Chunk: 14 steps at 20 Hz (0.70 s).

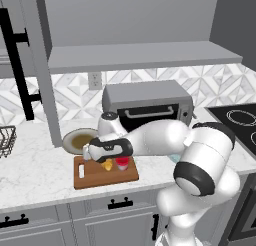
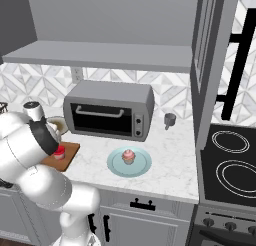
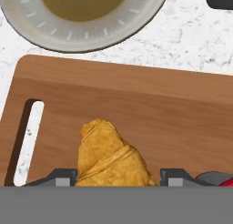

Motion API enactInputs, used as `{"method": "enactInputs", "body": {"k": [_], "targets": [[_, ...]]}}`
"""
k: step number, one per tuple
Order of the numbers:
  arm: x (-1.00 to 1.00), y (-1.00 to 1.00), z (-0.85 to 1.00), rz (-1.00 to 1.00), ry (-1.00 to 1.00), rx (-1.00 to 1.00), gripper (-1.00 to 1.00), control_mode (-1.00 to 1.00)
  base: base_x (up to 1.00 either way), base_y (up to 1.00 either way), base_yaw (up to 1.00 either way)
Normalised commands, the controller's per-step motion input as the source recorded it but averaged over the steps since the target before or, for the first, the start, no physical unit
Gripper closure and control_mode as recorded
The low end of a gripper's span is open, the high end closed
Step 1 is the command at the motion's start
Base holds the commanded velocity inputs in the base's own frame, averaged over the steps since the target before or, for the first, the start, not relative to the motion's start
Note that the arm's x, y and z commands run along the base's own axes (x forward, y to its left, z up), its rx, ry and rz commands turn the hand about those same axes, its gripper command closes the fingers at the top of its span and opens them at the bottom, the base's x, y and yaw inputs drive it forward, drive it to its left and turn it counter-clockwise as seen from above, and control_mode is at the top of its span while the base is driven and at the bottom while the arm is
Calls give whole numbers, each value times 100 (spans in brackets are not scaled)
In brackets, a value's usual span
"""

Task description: From the different types of pastries on the counter, select a croissant and place it on the cutting board. Then retrieve a jar of jam from the cabinet and place it alongside the croissant on the cutting board.

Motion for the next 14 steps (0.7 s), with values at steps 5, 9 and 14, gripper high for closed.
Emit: {"method": "enactInputs", "body": {"k": [5,9,14], "targets": [[21,6,0,0,-1,0,-100,-100,0,0,0],[32,19,0,-1,-2,0,-100,-100,0,0,0],[-27,36,54,-13,-3,0,-100,-100,0,0,0]]}}
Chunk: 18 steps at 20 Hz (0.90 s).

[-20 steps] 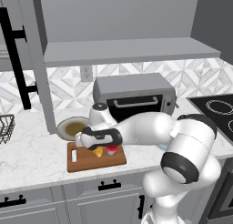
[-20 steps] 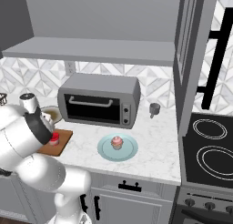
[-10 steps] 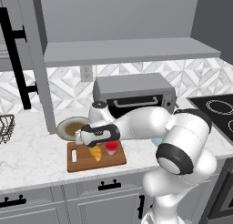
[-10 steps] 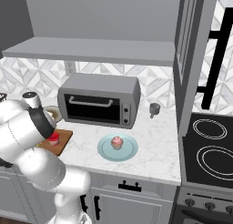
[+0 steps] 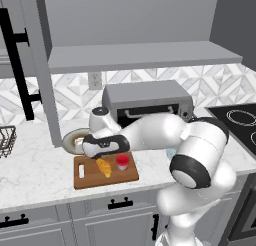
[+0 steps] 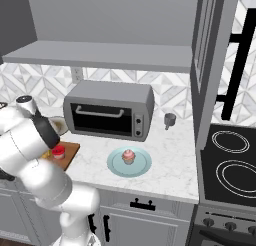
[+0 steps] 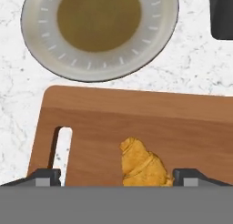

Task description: From the different types of pastries on the counter, select a croissant and place it on the cutting board. Then retrieve a jar of jam from the cabinet and place it alongside the croissant on the cutting board.

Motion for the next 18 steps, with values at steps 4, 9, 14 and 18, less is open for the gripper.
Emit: {"method": "enactInputs", "body": {"k": [4,9,14,18], "targets": [[-94,-4,75,-10,-10,0,-100,-100,0,0,0],[-100,-39,26,-17,-7,0,-100,-100,0,0,0],[-98,-41,8,-4,1,0,-100,-100,0,0,0],[-94,-6,0,0,8,0,-100,-100,0,0,0]]}}
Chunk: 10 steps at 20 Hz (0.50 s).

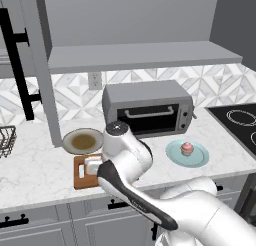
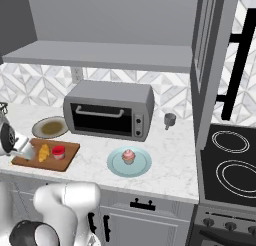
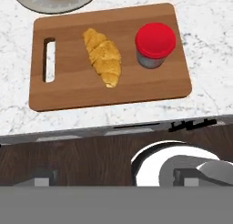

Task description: From the different types of pastries on the counter, select a croissant and place it on the cutting board. Then retrieve a jar of jam from the cabinet and place it alongside the croissant on the cutting board.

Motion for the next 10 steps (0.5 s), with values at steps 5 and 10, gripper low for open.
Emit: {"method": "enactInputs", "body": {"k": [5,10], "targets": [[-100,-37,0,0,5,0,-100,-100,0,0,0],[-100,-50,0,1,4,0,-100,-100,0,0,0]]}}
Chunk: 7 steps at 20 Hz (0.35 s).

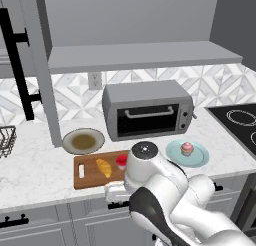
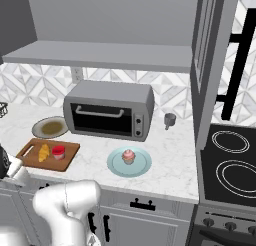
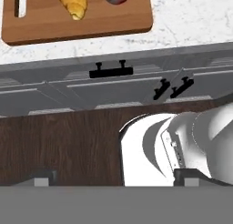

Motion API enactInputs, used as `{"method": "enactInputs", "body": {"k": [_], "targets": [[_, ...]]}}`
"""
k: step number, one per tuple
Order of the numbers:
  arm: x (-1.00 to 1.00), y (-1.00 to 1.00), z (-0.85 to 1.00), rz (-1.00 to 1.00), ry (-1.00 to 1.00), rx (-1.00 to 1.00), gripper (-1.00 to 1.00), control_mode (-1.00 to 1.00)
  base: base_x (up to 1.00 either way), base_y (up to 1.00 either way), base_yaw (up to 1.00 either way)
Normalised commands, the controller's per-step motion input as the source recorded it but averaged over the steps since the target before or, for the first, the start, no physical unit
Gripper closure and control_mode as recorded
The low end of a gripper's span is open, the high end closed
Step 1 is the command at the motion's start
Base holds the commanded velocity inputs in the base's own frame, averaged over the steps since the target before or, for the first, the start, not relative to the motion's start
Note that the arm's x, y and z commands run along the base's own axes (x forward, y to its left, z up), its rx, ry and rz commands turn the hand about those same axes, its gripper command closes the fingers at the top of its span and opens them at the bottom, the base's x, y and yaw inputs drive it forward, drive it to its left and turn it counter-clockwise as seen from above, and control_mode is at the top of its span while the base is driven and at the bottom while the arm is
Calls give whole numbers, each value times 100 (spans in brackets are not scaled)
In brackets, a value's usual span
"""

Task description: From the different types of pastries on the counter, select a croissant and place it on the cutting board. Then retrieve a jar of jam from the cabinet and place it alongside the croissant on the cutting board.

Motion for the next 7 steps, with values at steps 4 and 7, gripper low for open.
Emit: {"method": "enactInputs", "body": {"k": [4,7], "targets": [[-100,-14,0,7,0,0,-100,-100,0,0,0],[-100,1,-8,11,-4,0,-100,-100,0,0,0]]}}
